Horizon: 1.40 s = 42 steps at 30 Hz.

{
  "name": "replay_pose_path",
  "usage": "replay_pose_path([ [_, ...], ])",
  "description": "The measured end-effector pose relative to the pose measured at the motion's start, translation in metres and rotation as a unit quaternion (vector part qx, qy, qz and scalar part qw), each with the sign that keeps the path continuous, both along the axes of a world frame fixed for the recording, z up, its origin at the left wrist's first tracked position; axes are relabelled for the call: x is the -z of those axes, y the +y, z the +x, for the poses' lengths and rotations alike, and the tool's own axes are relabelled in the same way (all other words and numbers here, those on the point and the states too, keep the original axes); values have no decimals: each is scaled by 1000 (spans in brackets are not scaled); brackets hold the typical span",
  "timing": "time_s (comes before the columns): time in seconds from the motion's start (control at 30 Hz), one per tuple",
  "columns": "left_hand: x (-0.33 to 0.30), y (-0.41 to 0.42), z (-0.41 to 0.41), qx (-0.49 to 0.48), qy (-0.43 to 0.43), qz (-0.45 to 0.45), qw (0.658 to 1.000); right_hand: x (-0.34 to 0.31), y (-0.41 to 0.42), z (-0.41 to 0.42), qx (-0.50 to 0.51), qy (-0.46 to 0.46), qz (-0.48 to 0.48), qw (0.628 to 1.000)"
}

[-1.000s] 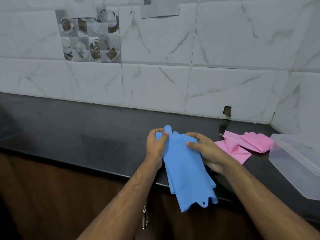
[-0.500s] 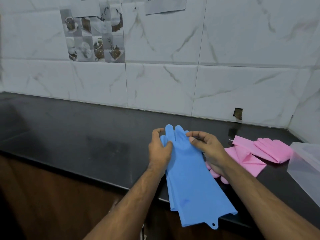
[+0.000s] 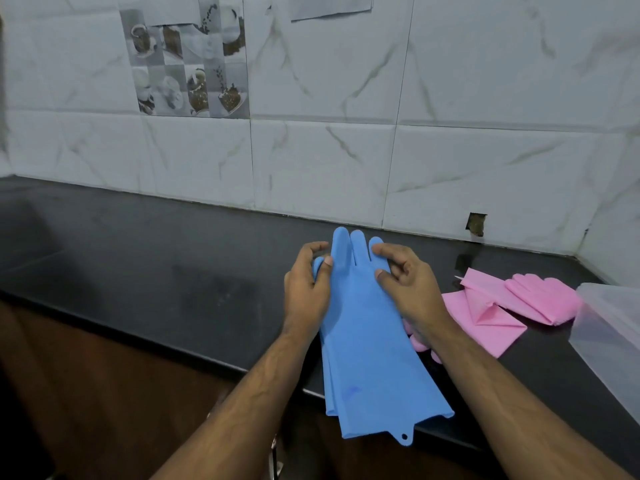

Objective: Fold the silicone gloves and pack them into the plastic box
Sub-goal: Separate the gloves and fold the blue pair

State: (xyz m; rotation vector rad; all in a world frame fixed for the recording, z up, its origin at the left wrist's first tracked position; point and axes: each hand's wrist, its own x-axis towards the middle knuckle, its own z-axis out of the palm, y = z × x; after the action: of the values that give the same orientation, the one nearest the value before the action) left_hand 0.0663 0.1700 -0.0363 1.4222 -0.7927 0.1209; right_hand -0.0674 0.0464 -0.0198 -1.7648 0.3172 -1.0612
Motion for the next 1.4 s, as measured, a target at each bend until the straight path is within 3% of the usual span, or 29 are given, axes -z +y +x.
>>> replay_pose_path([
  [0.1, -1, 3, -3, -2, -39, -23, 999, -2, -1, -2, -10, -21, 23, 999],
  [0.17, 0, 2, -3, -7, -15, -7, 1000, 3, -4, -2, -20, 2, 71, 997],
  [0.23, -2, 1, -3, -2, 53, 30, 998, 9, -8, -1, -34, 89, 82, 992],
  [0.3, -4, 1, -2, 40, 155, 58, 985, 15, -10, 1, -27, 192, 10, 981],
  [0.37, -6, 2, -3, 97, 210, 60, 971, 16, -10, 2, 19, 201, -4, 979],
  [0.53, -6, 3, -3, 171, 189, -57, 965, 7, -14, 3, -17, 47, 121, 991],
  [0.6, -5, 2, 0, 159, 217, -89, 959, 9, -14, 3, -22, 59, 134, 989],
  [0.7, 2, -2, 6, 65, 161, 36, 984, 16, -9, 3, 8, 188, 63, 980],
  [0.77, 6, -4, 8, 35, 129, 107, 985, 15, -7, 4, 38, 185, 33, 981],
  [0.87, 5, -3, 7, 35, 104, 75, 991, 9, -4, 5, 44, 120, 0, 992],
  [0.93, 5, -3, 8, 34, 68, 60, 995, 12, -9, 7, 46, 149, -33, 987],
  [1.03, 8, -6, 9, 34, 78, 127, 988, 18, -14, 6, 62, 214, -46, 974],
  [1.13, 9, -8, 13, 17, 93, 167, 981, 15, -11, 4, 50, 190, -7, 981],
  [1.4, 9, -9, 13, 3, 94, 196, 976, 13, -9, 2, 68, 250, -74, 963],
])
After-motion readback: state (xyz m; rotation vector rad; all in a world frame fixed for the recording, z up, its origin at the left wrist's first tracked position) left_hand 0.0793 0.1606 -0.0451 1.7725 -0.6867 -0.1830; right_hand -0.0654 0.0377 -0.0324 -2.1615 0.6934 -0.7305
